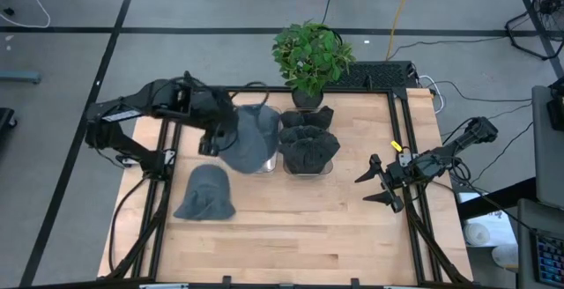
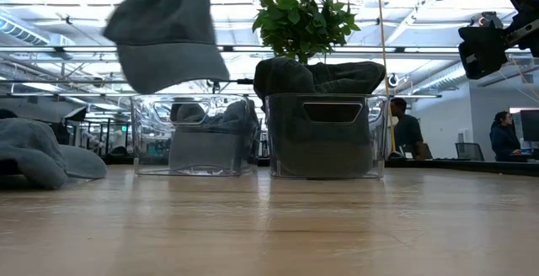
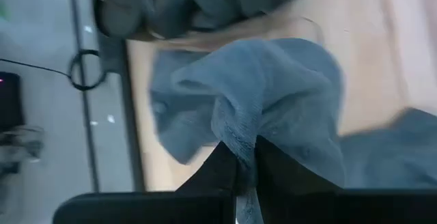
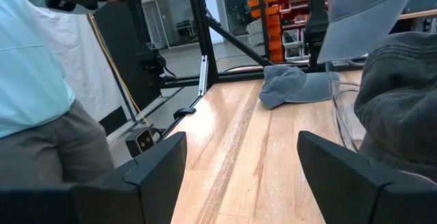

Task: Pick & Place hat
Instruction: Put the right blue cap into the left transparent bin

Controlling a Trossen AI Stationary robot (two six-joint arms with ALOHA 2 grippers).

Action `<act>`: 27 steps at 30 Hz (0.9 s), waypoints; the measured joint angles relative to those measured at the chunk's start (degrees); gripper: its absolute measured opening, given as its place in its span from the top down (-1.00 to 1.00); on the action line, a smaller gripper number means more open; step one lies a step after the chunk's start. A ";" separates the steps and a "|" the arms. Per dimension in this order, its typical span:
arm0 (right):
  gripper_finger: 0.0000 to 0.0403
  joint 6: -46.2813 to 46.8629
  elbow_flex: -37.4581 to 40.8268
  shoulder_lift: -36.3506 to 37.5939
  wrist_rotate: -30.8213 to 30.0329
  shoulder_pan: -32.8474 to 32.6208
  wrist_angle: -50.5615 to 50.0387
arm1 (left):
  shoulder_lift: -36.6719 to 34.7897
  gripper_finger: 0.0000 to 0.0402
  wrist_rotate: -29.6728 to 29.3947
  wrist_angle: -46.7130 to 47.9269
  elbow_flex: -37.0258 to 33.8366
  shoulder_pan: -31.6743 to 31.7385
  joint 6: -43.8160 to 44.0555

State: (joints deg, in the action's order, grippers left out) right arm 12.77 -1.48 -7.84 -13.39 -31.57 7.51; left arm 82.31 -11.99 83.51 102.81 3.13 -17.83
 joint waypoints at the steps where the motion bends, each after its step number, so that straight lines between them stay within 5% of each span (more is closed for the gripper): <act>1: -0.33 0.01 0.00 0.00 0.00 -0.01 0.00 | 0.57 0.87 -0.34 -0.25 0.89 0.71 -1.08; 11: -0.33 -0.01 -0.01 -0.02 0.00 -0.02 0.00 | 10.19 0.87 -1.99 6.70 13.03 6.25 -10.34; 27: -0.33 0.00 0.01 -0.02 0.00 -0.01 0.00 | 10.57 0.87 -3.12 6.47 7.84 6.50 -17.58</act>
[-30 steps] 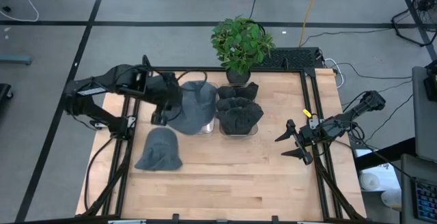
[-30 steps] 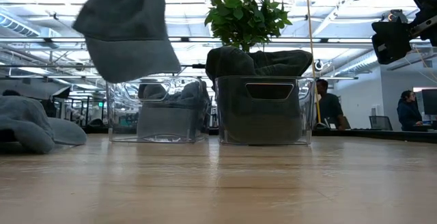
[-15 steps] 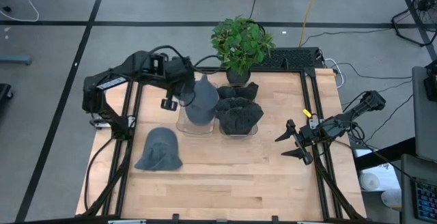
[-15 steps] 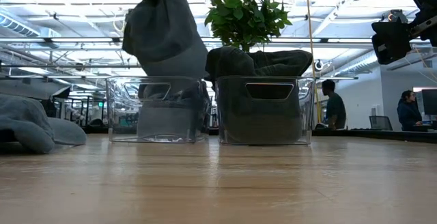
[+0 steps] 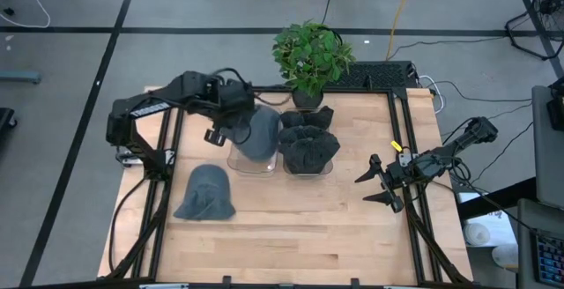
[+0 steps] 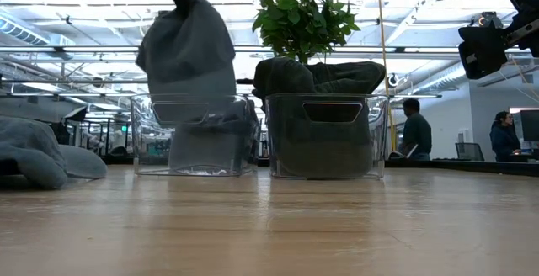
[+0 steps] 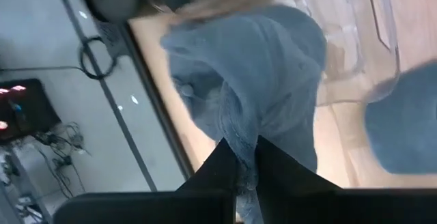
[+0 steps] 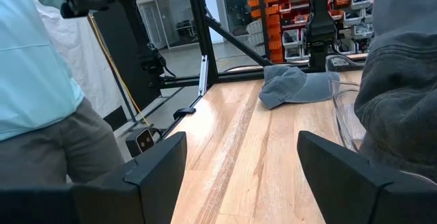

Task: Pick & Place hat
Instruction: Put the right blue cap into the left transparent bin

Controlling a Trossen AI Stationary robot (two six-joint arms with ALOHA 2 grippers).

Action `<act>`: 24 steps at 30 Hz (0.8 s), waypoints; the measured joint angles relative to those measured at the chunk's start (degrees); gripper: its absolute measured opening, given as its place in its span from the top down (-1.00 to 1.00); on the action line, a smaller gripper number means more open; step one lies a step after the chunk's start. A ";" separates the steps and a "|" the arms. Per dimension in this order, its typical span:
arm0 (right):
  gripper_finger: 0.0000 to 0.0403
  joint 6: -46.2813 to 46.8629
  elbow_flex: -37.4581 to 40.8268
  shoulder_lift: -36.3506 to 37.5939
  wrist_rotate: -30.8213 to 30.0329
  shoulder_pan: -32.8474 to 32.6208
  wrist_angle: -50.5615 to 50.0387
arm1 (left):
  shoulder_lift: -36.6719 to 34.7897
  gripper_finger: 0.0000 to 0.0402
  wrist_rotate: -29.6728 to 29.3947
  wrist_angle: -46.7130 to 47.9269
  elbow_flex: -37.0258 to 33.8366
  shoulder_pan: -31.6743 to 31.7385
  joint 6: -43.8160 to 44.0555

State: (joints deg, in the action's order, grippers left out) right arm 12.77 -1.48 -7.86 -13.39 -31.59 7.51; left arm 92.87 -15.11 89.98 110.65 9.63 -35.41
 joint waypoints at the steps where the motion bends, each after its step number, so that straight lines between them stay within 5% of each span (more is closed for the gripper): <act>1: -0.33 -0.01 0.00 0.00 0.00 0.01 0.00 | 0.07 0.87 0.00 0.00 -1.37 0.00 0.14; 10: -0.33 -0.01 -0.01 0.00 0.00 0.01 0.00 | 0.39 0.87 -0.48 -4.84 -9.62 0.07 -1.85; 24: -0.33 -0.01 -0.02 0.00 0.00 0.01 0.00 | 6.69 0.87 -3.13 -12.41 -10.09 1.33 -8.34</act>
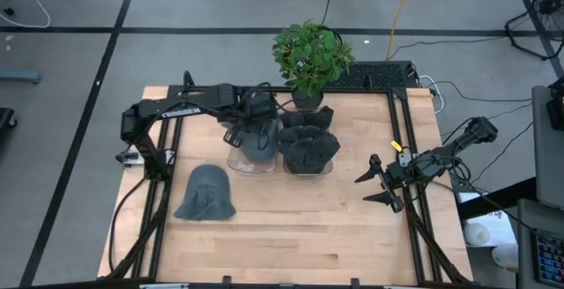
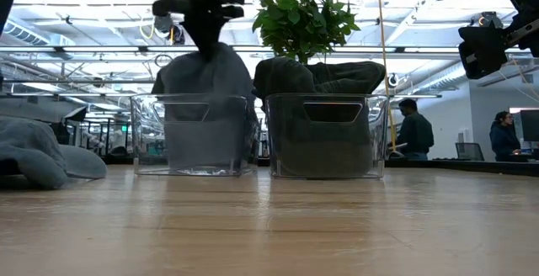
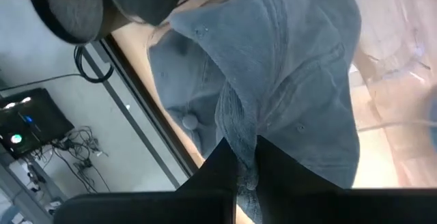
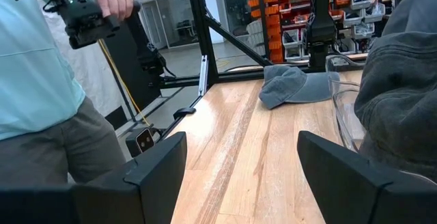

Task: Pick & Place hat
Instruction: Put the right blue cap into the left transparent bin

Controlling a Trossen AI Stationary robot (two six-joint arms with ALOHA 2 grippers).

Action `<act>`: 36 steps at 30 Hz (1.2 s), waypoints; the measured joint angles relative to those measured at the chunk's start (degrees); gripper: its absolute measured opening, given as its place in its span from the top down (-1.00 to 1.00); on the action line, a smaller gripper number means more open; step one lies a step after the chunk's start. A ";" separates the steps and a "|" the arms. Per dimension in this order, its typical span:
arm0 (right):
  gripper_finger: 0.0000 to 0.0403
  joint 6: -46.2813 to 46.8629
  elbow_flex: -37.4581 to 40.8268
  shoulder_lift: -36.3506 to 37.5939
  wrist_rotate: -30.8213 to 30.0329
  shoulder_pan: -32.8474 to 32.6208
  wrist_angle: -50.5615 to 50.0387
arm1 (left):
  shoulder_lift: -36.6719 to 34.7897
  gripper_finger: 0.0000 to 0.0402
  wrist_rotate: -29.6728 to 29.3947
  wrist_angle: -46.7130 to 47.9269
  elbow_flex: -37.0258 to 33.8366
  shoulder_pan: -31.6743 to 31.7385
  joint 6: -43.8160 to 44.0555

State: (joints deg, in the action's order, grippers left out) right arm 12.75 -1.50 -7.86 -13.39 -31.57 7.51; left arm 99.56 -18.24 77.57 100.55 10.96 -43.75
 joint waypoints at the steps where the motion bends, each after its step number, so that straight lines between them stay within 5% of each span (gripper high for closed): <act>1: -0.33 0.02 0.02 0.00 0.00 -0.02 0.00 | 0.54 0.87 0.06 -0.51 0.00 0.00 -0.30; 15: -0.33 0.00 0.00 0.00 0.00 0.00 -0.02 | 2.52 0.78 -0.23 -6.95 -5.41 -0.11 -0.50; 24: -0.33 0.00 0.00 0.00 0.00 -0.02 -0.02 | 2.21 0.59 -9.68 -7.81 -4.05 -0.11 1.57; 29: -0.33 0.00 0.02 0.00 0.00 -0.01 -0.02 | 0.85 0.27 -10.69 -9.21 -3.46 -0.17 3.64; 36: -0.33 0.02 0.02 0.02 0.00 -0.02 -0.02 | -0.37 -0.45 -11.18 -10.71 -3.48 0.01 6.46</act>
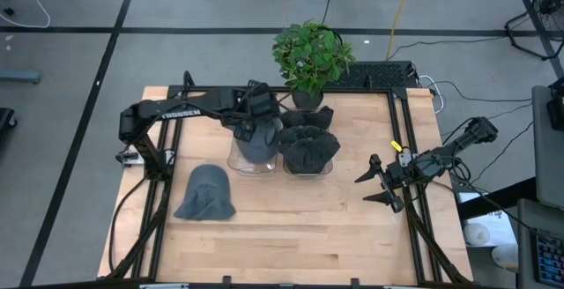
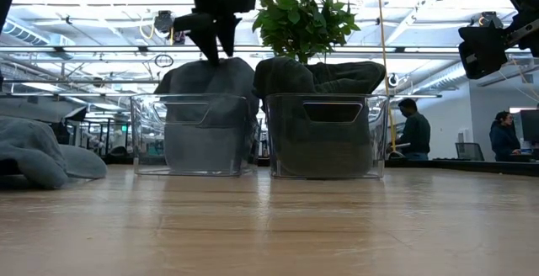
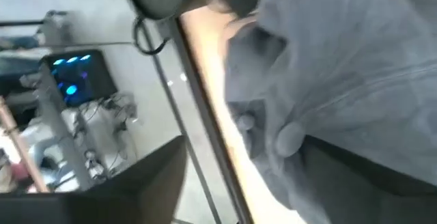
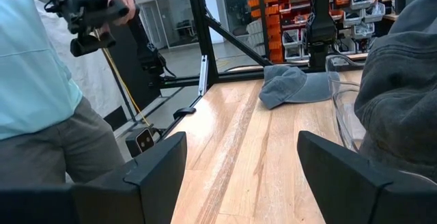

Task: Pick & Place hat
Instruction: Put the right blue cap into the left transparent bin

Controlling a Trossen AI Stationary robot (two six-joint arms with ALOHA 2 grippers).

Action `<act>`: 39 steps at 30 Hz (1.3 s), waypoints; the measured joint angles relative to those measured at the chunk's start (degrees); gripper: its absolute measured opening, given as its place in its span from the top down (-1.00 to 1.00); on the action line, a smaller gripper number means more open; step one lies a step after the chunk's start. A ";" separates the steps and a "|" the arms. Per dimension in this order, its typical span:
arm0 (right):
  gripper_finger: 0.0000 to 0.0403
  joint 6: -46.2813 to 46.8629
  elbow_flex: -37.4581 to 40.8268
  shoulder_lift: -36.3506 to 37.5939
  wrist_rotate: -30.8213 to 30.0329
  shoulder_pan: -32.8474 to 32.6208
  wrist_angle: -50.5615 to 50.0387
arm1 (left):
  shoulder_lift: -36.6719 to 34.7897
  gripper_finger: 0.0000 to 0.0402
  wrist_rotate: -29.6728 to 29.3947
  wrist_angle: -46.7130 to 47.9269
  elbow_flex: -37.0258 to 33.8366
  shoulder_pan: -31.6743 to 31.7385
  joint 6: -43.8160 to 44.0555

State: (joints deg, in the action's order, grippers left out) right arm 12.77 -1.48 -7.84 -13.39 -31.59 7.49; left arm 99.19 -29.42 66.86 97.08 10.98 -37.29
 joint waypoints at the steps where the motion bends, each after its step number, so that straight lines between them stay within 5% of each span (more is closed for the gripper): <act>1: -0.33 -0.01 -0.01 0.00 0.00 0.00 0.02 | -0.15 -0.56 -0.83 -0.13 0.00 0.03 0.48; 4: -0.33 -0.02 0.00 0.00 -0.01 0.01 0.00 | -0.11 -0.90 -5.19 0.07 0.00 0.06 2.44; 6: -0.33 -0.01 0.00 0.00 0.00 0.01 0.02 | -0.06 -0.94 -7.27 0.89 0.00 0.20 3.20; 14: -0.33 -0.02 -0.02 0.00 0.00 0.00 0.02 | -0.06 -0.58 -6.68 2.91 0.00 -0.23 3.97; 24: -0.33 -0.01 0.00 0.00 0.00 0.01 0.02 | -3.63 -0.53 -13.85 5.29 0.02 -5.61 9.96; 33: -0.33 -0.02 0.00 0.00 0.00 0.00 0.02 | -4.92 -0.51 -8.94 7.60 0.00 -11.69 18.60; 39: -0.33 0.00 0.00 -0.02 0.00 0.02 0.02 | -4.87 -0.28 -6.37 7.51 0.00 -11.97 21.83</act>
State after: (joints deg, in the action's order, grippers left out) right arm 12.77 -1.48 -7.86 -13.39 -31.57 7.51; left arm 94.32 -35.78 74.37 97.08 -0.99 -15.47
